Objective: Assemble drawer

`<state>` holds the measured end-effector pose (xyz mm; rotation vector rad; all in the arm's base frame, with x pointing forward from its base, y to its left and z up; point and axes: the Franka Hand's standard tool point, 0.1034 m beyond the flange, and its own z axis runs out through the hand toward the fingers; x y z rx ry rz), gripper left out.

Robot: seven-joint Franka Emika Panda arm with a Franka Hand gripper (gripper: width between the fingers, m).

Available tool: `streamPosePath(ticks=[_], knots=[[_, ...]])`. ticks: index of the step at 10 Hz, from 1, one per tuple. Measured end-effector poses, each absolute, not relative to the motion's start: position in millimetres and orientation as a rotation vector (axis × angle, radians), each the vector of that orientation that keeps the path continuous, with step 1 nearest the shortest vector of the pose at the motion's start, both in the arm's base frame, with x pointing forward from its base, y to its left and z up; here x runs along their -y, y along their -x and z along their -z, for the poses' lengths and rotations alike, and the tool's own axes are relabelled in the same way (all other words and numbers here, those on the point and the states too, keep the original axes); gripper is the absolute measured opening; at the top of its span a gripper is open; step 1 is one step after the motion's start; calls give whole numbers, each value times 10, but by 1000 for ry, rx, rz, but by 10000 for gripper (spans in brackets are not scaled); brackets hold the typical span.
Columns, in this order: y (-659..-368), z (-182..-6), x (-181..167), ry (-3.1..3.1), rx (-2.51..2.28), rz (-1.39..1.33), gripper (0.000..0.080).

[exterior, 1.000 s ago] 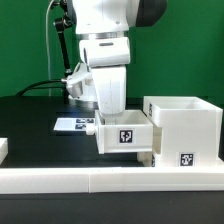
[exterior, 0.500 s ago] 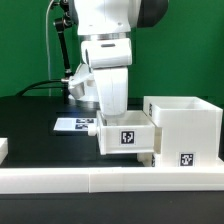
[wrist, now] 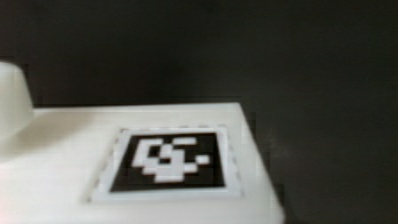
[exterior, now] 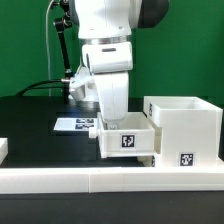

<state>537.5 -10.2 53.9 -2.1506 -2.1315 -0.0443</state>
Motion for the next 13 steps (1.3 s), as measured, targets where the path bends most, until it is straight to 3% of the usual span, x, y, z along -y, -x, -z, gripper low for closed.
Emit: streamPosePath(ticks=[13], knots=[[-5482, -594, 93, 2179, 2145, 90, 41]])
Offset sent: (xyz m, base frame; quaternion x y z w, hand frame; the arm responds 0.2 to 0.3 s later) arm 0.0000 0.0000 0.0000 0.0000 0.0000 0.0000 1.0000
